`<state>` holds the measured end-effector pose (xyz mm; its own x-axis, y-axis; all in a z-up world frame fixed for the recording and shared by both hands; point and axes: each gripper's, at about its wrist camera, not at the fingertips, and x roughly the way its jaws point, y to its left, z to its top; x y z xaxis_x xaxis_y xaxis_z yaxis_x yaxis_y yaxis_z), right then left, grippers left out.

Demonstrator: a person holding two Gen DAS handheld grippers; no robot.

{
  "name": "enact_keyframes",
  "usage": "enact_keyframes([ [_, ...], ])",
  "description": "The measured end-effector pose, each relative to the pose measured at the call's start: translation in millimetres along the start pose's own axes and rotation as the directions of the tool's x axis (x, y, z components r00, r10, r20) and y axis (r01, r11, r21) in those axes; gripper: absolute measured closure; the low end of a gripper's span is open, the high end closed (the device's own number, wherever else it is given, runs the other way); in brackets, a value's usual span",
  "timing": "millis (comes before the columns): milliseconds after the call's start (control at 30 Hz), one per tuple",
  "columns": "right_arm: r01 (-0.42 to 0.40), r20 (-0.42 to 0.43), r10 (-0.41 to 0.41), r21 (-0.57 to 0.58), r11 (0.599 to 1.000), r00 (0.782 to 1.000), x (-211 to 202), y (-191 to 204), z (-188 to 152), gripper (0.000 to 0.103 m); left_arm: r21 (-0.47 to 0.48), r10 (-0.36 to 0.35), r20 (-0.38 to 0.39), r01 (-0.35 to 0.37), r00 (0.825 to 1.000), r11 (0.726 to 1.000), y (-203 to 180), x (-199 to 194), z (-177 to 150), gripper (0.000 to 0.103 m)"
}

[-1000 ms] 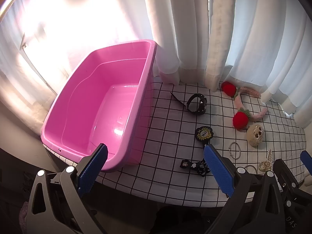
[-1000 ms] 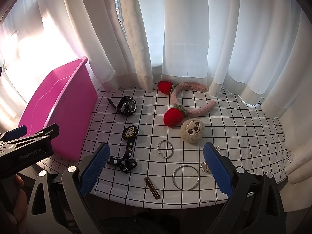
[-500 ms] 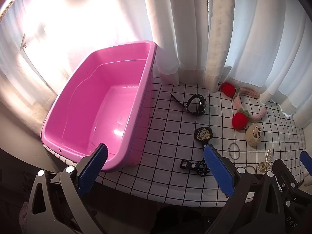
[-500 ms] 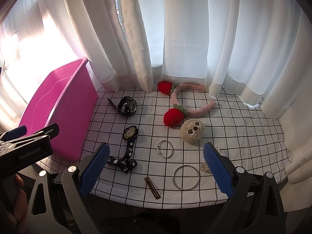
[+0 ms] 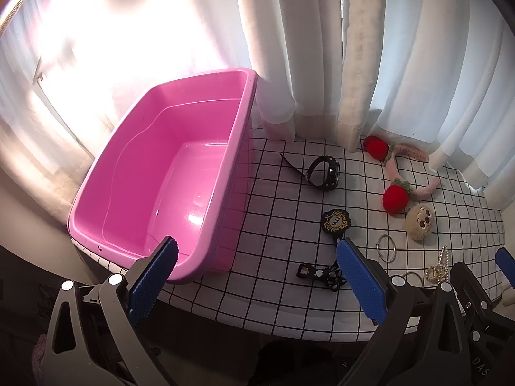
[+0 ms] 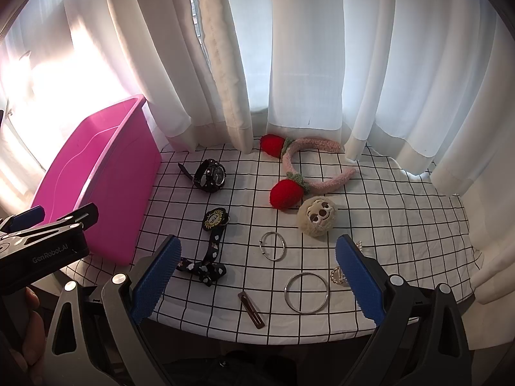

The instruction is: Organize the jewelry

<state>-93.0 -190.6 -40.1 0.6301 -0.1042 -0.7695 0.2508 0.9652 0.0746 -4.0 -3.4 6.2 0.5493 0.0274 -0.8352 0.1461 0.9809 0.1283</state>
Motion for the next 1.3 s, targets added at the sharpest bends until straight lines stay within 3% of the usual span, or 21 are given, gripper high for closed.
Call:
enact_keyframes([
  [567, -0.005, -0.001, 0.005, 0.004, 1.0, 1.0, -0.7, -1.1, -0.5, 0.011, 0.0, -0.001, 0.0, 0.001, 1.0, 1.0, -1.1, -0.8, -1.9, 0.006],
  [867, -0.028, -0.038, 0.03, 0.056, 0.998, 0.999, 6.5, -21.6, -12.4, 0.011, 0.004, -0.001, -0.032, 0.001, 0.999, 1.0, -4.9, 11.0, -11.9, 0.006],
  [1133, -0.126, -0.125, 0.142, 0.132, 0.983, 0.982, 36.5, -58.3, -42.7, 0.011, 0.03, -0.127, -0.094, 0.13, 0.987, 0.991, -25.4, 42.4, -36.2, 0.006],
  [1300, -0.089, -0.177, 0.12, 0.173, 0.981, 0.977, 60.0, -92.3, -64.5, 0.011, 0.119, -0.12, -0.134, 0.136, 0.984, 0.983, -50.7, 70.1, -59.1, 0.006],
])
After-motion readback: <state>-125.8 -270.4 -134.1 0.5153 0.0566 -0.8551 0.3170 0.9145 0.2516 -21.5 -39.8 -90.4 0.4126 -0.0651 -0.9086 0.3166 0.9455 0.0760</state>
